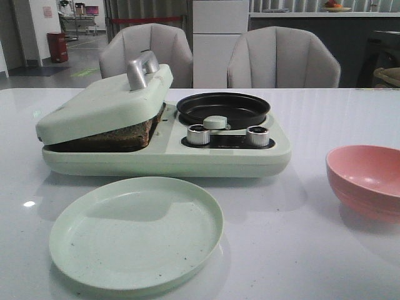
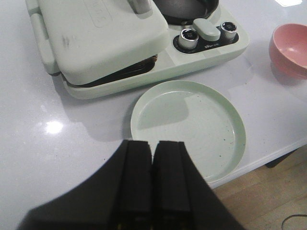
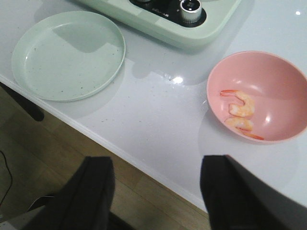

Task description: Make breakfast with bread and shrimp

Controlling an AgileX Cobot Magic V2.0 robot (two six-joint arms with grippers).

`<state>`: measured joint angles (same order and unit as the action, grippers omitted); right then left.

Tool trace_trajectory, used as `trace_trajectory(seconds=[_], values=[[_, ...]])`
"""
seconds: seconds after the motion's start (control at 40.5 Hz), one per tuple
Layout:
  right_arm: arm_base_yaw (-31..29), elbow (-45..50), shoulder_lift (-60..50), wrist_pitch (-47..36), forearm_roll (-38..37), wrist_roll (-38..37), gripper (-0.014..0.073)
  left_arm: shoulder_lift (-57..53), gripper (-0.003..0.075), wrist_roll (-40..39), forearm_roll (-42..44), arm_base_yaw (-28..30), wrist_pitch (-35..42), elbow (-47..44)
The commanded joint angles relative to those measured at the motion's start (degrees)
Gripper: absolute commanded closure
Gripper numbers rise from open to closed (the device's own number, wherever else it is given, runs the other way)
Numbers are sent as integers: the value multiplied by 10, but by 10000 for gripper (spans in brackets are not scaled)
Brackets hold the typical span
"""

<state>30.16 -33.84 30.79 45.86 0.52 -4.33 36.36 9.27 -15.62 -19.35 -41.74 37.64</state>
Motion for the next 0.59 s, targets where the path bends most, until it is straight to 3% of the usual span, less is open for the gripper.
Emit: trace_trajectory(seconds=[0.0, 0.567], values=[[-1, -14, 1, -44, -10, -3, 99, 0, 619, -5, -8, -4, 36, 16], [-1, -6, 2, -73, -5, -3, 99, 0, 619, -5, -8, -4, 36, 16]])
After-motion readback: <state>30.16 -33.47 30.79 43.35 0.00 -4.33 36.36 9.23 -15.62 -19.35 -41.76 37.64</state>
